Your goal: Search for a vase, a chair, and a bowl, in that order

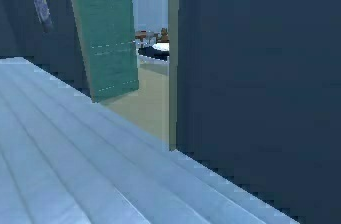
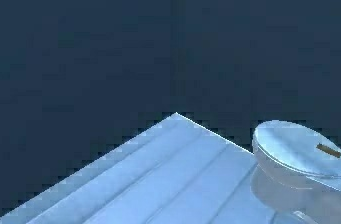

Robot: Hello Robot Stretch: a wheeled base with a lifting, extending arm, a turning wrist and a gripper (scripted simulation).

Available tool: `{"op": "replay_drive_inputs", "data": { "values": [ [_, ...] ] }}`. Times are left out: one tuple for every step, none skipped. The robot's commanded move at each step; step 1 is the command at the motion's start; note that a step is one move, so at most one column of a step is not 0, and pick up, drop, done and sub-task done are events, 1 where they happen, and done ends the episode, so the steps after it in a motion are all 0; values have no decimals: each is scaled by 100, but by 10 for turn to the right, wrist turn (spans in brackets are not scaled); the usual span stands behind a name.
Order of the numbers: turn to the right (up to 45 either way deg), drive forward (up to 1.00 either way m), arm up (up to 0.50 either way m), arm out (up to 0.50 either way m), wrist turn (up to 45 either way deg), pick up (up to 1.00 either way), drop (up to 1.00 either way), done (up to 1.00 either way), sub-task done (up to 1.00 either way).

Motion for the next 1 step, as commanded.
{"op": "replay_drive_inputs", "data": {
  "values": [
    [-270,0,0,0,0,0,0,0,0]
  ]
}}
